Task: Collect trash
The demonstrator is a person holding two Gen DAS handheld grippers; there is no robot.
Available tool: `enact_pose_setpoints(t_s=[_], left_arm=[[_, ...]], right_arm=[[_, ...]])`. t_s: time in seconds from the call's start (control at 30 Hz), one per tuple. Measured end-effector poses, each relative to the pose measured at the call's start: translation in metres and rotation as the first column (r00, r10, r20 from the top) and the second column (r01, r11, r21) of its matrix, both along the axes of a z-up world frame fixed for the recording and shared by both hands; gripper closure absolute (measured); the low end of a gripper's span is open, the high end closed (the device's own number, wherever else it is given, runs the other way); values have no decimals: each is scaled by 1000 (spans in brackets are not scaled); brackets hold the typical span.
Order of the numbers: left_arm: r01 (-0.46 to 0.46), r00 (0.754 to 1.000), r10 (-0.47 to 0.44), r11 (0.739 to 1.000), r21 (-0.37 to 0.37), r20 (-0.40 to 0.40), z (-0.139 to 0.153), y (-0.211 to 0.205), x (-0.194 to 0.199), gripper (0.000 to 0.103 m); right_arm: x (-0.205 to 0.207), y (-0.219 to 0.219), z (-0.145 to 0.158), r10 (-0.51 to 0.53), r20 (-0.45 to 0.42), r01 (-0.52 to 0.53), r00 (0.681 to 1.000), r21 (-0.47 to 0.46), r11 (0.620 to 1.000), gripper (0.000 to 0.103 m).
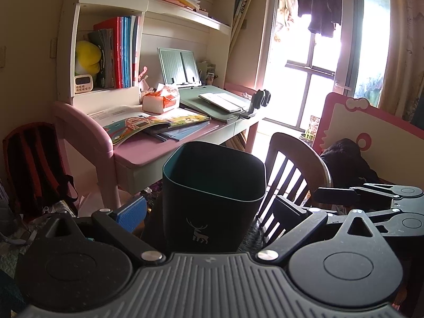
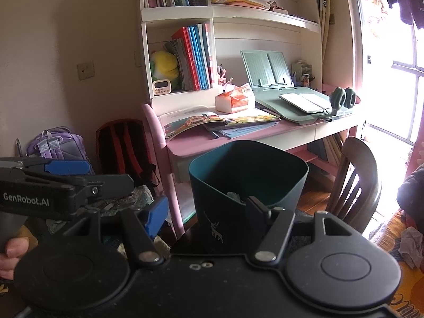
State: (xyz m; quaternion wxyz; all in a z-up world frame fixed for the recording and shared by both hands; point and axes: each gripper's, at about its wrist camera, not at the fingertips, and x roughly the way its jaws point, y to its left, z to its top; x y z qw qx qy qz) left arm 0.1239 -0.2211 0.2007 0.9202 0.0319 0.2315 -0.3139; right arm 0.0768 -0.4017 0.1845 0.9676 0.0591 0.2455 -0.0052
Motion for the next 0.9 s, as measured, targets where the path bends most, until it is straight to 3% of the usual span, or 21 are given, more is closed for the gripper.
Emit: enact_pose_setpoints(t_s=[0.47, 0.9], left_arm=[[71, 997, -71, 997, 2, -2, -14, -13, -14, 1], [56, 998, -57, 998, -16, -19, -34, 10, -4, 1]], right_arm=[[-20, 7, -10, -48, -27, 46, 999, -44, 998, 38], [-24, 8, -20, -131, -55, 130, 990, -24, 991, 38]])
